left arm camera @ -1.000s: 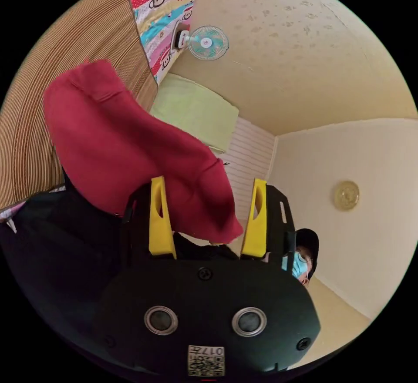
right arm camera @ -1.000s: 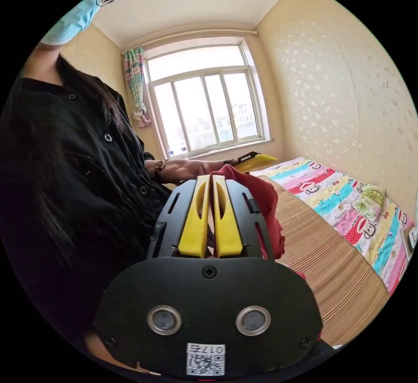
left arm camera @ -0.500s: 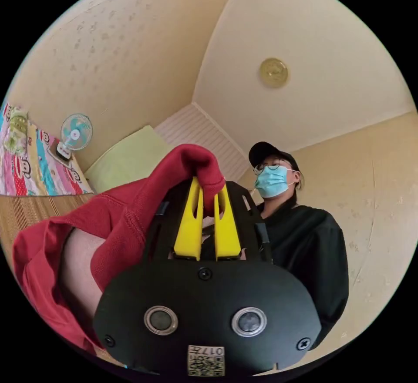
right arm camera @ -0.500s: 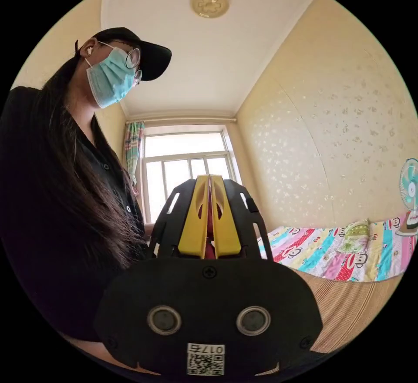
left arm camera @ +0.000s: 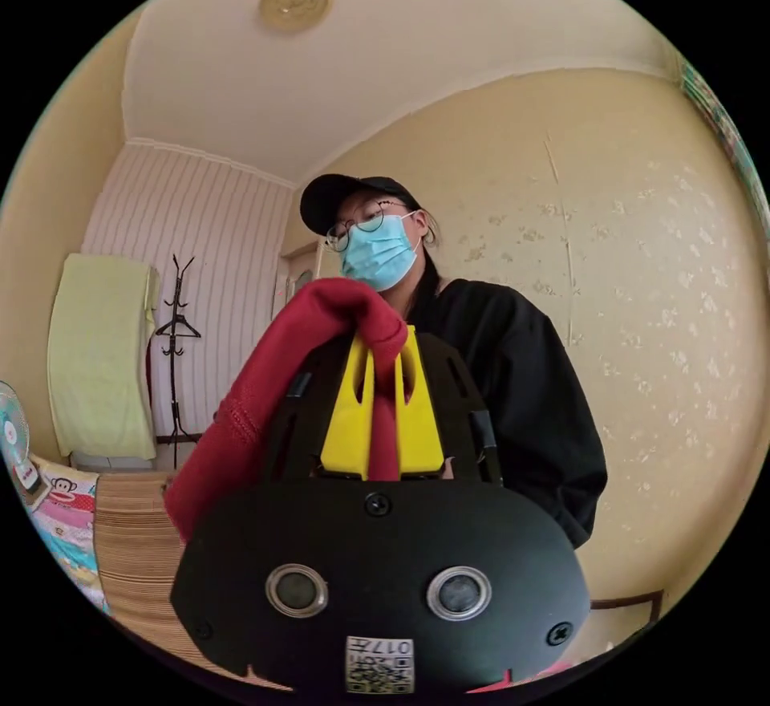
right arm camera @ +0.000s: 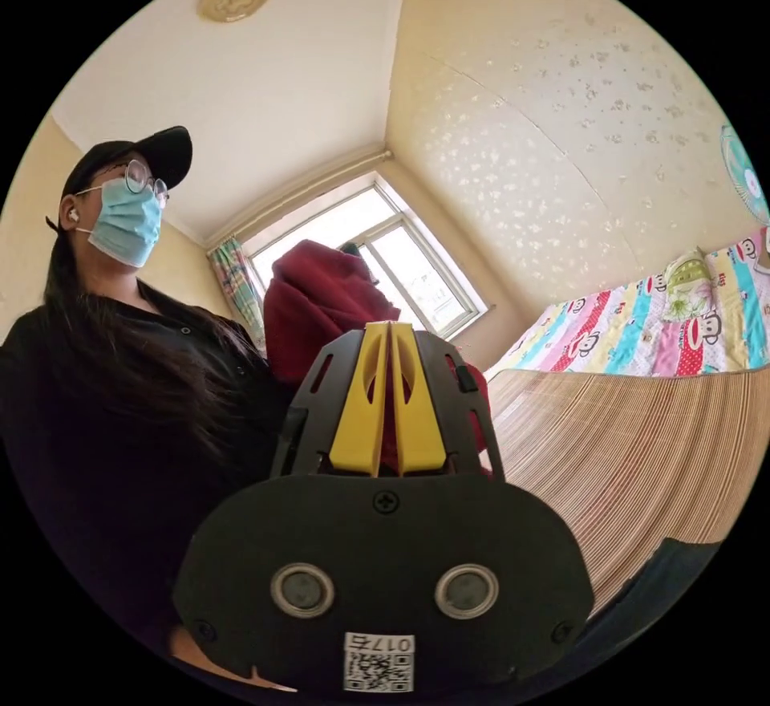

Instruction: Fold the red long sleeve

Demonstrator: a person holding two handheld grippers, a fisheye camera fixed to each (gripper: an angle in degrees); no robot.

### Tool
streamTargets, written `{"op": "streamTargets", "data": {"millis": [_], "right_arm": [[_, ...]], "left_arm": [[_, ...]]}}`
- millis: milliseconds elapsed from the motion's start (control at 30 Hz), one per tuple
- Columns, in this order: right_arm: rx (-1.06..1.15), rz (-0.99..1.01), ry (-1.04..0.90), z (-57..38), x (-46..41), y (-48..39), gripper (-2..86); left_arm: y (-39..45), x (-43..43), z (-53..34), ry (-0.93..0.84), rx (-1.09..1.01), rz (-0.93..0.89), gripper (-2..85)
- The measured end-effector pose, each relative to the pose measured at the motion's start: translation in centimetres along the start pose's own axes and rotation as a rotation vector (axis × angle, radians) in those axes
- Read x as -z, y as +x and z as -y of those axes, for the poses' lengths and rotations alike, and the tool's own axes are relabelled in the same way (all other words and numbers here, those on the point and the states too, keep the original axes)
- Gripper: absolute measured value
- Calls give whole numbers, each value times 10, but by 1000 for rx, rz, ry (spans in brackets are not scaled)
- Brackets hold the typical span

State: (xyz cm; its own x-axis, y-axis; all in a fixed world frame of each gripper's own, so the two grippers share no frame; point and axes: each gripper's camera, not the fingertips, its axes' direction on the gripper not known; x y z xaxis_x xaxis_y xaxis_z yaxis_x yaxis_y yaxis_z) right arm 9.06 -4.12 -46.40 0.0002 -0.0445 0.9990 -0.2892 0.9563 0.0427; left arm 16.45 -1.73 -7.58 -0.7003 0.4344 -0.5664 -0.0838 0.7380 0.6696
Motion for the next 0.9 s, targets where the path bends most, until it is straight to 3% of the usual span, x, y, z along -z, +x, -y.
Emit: {"op": "streamTargets", "data": {"millis": [200,333,600,700,767,833,900], "right_arm": [[-83,14,-175,6,-12,20,17],[-100,-119,-186,9,-1,31,59],[-124,-55,-450,40,-52,110,152],[-248,158,-688,5,-114,160,163],[-417,415,-854,-42,-156,192,151],[-452,547,-817,-56,-158,194,114],[-388,444,-724,-44,-139,185,56]], "left_arm": [[-21,-39,-8,25,115,-83,41],[-8,-56,8,-4,132,-59,41],[-11,-160,45,-254,163,-169,42],[-12,-185,51,-283,173,-208,42],[-9,-190,57,-280,184,-211,42],[2,-190,65,-286,194,-154,43],[25,-183,74,-293,204,-42,43]]}}
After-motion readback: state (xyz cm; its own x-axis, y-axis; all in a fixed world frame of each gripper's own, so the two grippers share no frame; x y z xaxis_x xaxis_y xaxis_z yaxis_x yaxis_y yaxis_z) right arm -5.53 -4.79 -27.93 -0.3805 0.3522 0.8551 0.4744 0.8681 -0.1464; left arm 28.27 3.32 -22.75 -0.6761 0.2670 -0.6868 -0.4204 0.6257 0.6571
